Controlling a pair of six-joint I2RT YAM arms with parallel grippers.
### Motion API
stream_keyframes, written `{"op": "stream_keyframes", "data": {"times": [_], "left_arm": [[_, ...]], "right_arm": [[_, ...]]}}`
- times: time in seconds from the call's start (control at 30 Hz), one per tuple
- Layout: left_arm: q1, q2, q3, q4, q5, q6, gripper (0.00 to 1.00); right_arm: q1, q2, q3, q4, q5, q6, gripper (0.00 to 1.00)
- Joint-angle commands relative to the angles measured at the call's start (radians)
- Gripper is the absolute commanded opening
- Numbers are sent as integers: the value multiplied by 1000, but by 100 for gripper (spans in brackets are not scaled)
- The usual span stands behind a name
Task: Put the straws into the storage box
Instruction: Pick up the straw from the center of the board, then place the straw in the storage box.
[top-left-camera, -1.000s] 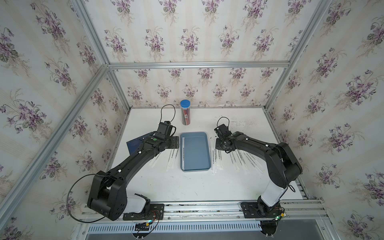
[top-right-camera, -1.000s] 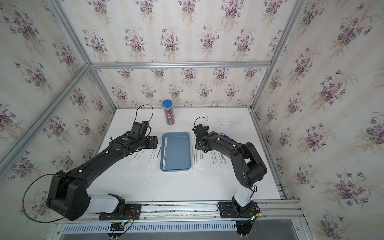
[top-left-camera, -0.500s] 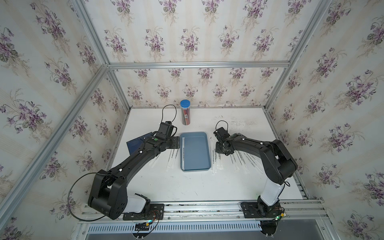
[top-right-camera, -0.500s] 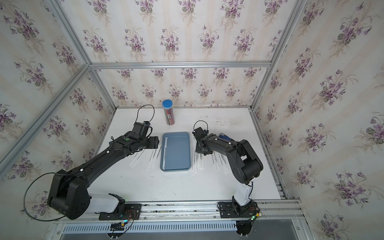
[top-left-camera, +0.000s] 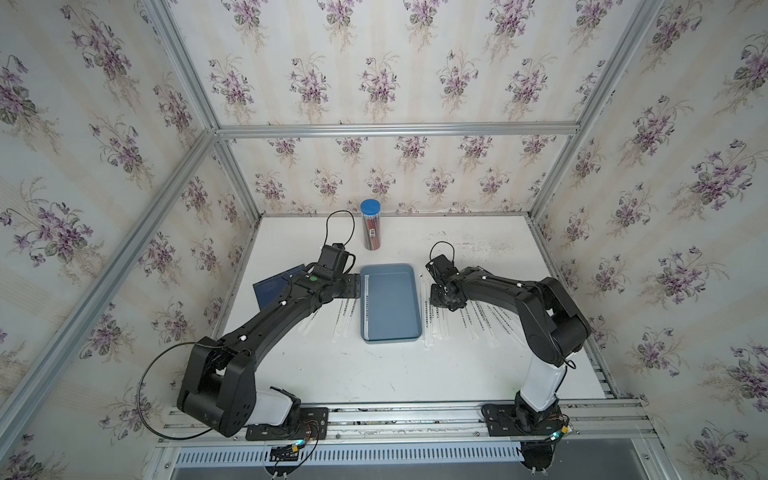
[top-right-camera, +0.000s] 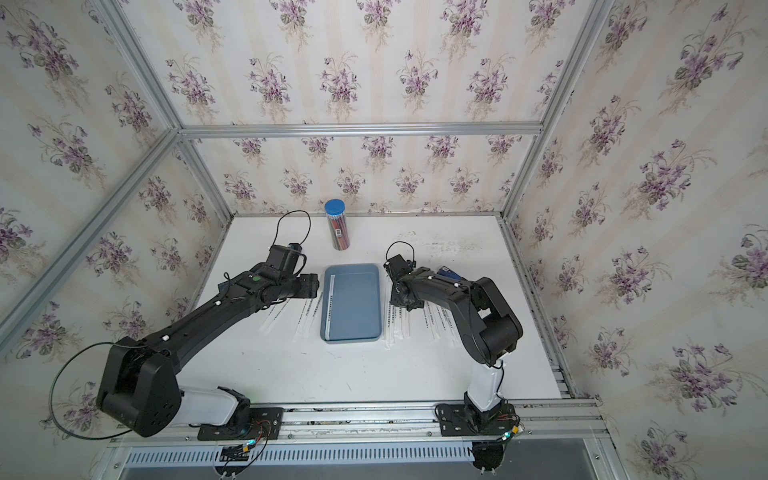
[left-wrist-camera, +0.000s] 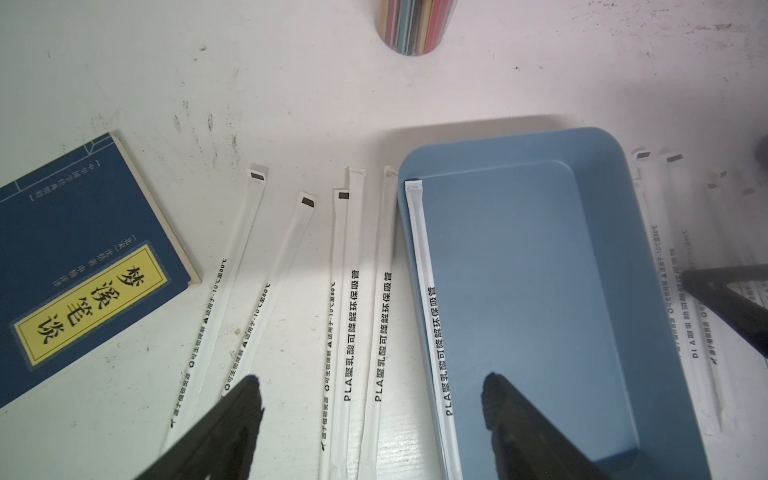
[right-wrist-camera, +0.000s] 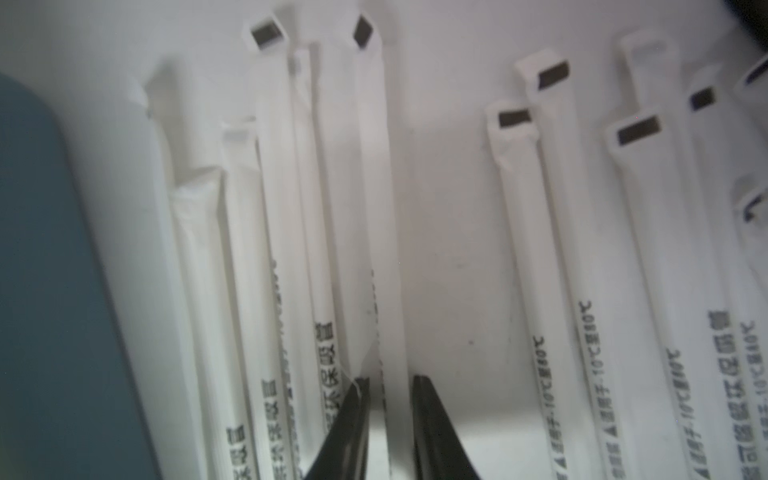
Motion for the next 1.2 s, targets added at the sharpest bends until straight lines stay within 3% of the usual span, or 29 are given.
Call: {"op": "stream_keyframes", "data": {"times": [0.0, 0.33, 0.53, 0.7, 0.93, 1.17], "left_arm": [[1, 2, 6, 12, -4, 4, 84], [0, 1, -1, 9, -17, 5, 84], [0, 2, -6, 15, -29, -3, 84], [5, 5, -9, -3, -80, -16, 84], [33, 44, -30, 2, -55, -39, 83], [63, 20, -71, 11, -15, -43, 82]], "right_arm": [[-1, 18, -19, -13, 0, -3, 22], [-1, -36, -25, -46, 45, 5, 10], [5, -96, 34, -121, 35, -6, 10], [101, -120, 170, -227, 12, 32, 10], [282, 47, 449, -236, -50, 135, 10], [333, 278, 648, -211, -45, 180, 10]]}}
